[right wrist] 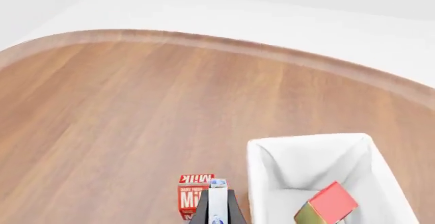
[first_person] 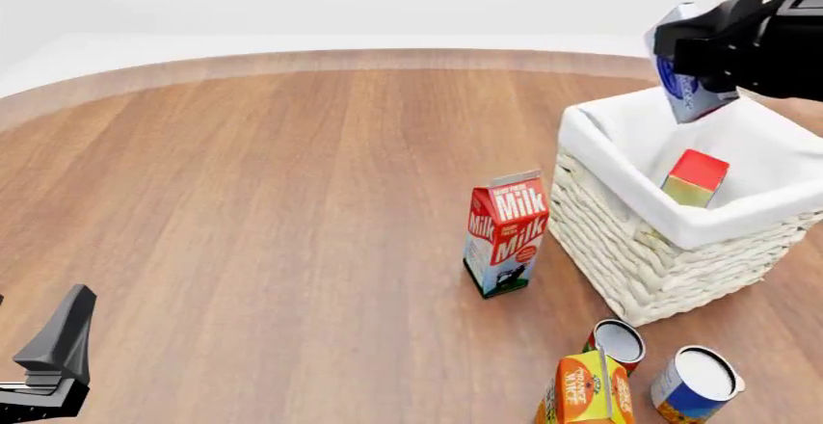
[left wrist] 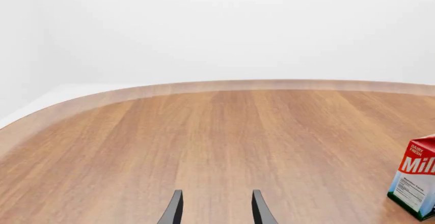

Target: Pick up the cream cheese box and the butter, and put them in the basket.

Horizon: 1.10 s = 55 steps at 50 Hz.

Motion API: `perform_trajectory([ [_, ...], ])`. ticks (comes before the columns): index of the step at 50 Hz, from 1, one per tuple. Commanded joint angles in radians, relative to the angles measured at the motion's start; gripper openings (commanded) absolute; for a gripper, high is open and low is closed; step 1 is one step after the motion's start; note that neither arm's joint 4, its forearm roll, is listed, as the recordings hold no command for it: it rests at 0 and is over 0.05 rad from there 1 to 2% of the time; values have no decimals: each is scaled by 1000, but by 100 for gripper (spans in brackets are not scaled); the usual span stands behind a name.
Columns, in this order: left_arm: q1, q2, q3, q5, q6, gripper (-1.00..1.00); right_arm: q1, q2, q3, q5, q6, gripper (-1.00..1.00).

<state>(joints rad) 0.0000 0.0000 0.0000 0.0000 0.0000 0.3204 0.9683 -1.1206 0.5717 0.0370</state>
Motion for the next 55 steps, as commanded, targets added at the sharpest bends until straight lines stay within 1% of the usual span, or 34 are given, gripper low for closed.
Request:
perform_trajectory([
  [1, 0, 0, 0, 0, 0, 100, -104, -29, 9, -9, 10, -100],
  [3, 0, 0, 0, 0, 0, 100, -119, -32, 20, -18, 20, -100],
  [4, 0, 0, 0, 0, 0, 100, -139, -28, 5, -12, 29, -100],
  [7, 0, 0, 0, 0, 0, 100, -163, -27, 41, -45, 33, -100],
  [11, 0, 0, 0, 0, 0, 100, -192, -20, 45, -59, 37, -100],
  [12, 0, 0, 0, 0, 0, 100, -201, -19, 50, -65, 48, -100],
  [17, 0, 0, 0, 0, 0, 100, -227, -13, 84, -94, 56, -100],
  [19, 0, 0, 0, 0, 0, 100, -234, -9, 83, -96, 65, -100],
  [20, 0, 0, 0, 0, 0, 100, -238, 7, 57, -78, 73, -100],
  [21, 0, 0, 0, 0, 0, 100, -243, 12, 71, -92, 73, -100],
  [25, 0, 0, 0, 0, 0, 100, -262, 45, 63, -98, 79, -100],
  [26, 0, 0, 0, 0, 0, 100, -265, 48, 79, -113, 78, -100],
  [32, 0, 0, 0, 0, 0, 100, -273, 79, 107, -143, 84, -100],
  [37, 0, 0, 0, 0, 0, 100, -270, 98, 83, -128, 87, -100],
  [43, 0, 0, 0, 0, 0, 100, -283, 117, 112, -161, 84, -100],
  [45, 0, 0, 0, 0, 0, 100, -286, 122, 97, -149, 83, -100],
  [47, 0, 0, 0, 0, 0, 100, -284, 123, 107, -158, 84, -100],
  [48, 0, 0, 0, 0, 0, 100, -280, 127, 87, -138, 83, -100],
  [49, 0, 0, 0, 0, 0, 100, -280, 127, 87, -137, 83, -100],
  [51, 0, 0, 0, 0, 0, 100, -273, 133, 111, -163, 83, -100],
  [54, 0, 0, 0, 0, 0, 100, -273, 139, 101, -156, 84, -100],
  [55, 0, 0, 0, 0, 0, 100, -274, 142, 114, -169, 83, -100],
])
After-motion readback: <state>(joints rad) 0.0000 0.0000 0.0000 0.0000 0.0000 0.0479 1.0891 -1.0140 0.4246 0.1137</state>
